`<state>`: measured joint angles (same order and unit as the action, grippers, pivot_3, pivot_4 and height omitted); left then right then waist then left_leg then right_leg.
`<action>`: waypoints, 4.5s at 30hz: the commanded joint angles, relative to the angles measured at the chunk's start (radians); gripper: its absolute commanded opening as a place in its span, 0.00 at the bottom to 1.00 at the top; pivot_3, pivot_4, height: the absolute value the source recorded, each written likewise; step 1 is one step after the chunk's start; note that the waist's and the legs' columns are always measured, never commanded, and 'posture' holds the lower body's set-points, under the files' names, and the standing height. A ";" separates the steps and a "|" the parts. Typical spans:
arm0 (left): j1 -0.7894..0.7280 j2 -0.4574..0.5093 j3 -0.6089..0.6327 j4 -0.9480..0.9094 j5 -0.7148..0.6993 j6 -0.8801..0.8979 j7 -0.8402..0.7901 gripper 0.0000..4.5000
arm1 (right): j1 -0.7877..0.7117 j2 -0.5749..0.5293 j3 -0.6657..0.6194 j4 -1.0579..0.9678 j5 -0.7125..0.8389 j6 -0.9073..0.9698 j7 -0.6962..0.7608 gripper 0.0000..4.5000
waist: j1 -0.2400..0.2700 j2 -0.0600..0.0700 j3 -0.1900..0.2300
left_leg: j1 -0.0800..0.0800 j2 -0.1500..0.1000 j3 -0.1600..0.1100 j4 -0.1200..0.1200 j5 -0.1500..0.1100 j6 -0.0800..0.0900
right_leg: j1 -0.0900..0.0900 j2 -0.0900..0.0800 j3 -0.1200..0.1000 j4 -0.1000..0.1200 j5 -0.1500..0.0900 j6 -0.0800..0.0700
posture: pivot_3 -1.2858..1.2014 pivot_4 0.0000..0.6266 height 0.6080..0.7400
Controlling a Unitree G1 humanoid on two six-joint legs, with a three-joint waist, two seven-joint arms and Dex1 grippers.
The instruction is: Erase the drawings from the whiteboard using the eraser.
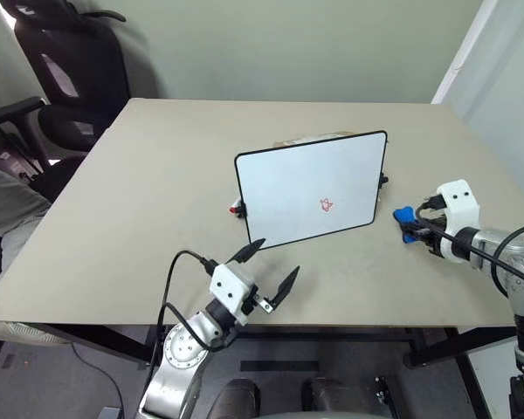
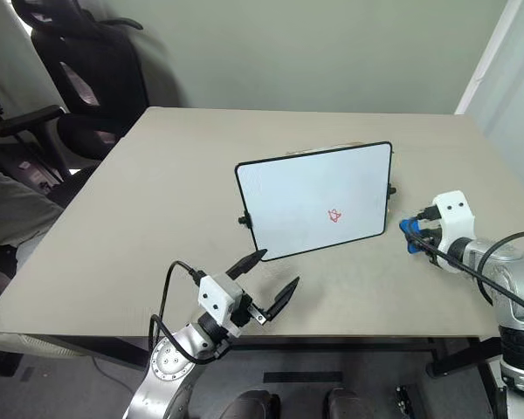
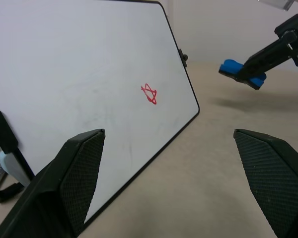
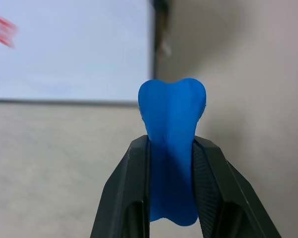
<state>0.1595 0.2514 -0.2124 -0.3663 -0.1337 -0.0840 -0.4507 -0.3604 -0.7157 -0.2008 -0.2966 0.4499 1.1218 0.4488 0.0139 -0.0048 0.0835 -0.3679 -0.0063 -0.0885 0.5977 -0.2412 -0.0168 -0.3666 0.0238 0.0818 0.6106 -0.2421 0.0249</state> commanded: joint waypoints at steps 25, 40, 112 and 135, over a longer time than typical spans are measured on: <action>-0.035 0.001 0.030 -0.013 -0.021 0.008 -0.010 1.00 | -0.096 0.170 0.099 -0.004 -0.014 -0.060 -0.025 0.25 | 0.000 0.000 -0.001 | 0.001 0.000 -0.001 0.000 0.000 0.000 | -0.002 0.000 0.001 0.001 0.001 0.000 | 0.52 0.24 0.99; -0.042 -0.004 0.026 0.014 -0.018 -0.011 -0.008 1.00 | -0.301 0.311 0.268 0.172 -0.092 -0.112 -0.039 0.25 | -0.002 0.003 -0.002 | 0.001 0.001 -0.001 0.000 0.001 0.003 | -0.005 0.000 0.001 0.000 0.005 -0.003 | 0.52 0.24 0.99; -0.004 -0.028 0.031 -0.025 -0.015 -0.015 0.019 1.00 | -0.359 0.248 0.364 0.364 -0.199 0.007 0.027 0.25 | -0.009 0.001 -0.001 | -0.001 0.001 -0.001 -0.002 -0.004 -0.007 | -0.013 0.001 0.001 0.000 0.012 -0.012 | 0.52 0.24 0.99; -0.008 -0.015 0.034 -0.014 -0.022 -0.015 0.004 1.00 | -0.267 0.122 0.127 0.091 -0.123 0.061 0.028 0.25 | 0.001 0.000 -0.001 | 0.000 0.001 -0.001 -0.001 0.001 0.001 | -0.010 0.002 0.001 -0.001 0.009 -0.010 | 0.52 0.24 0.99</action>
<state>0.1521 0.2358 -0.1764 -0.3521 -0.1527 -0.0831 -0.4426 -0.6251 -0.5670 -0.0207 -0.1398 0.3169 1.1846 0.4862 0.0153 -0.0046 0.0826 -0.3684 -0.0048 -0.0891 0.5964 -0.2402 -0.0158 -0.3764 0.0256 0.0832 0.6096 -0.2333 0.0154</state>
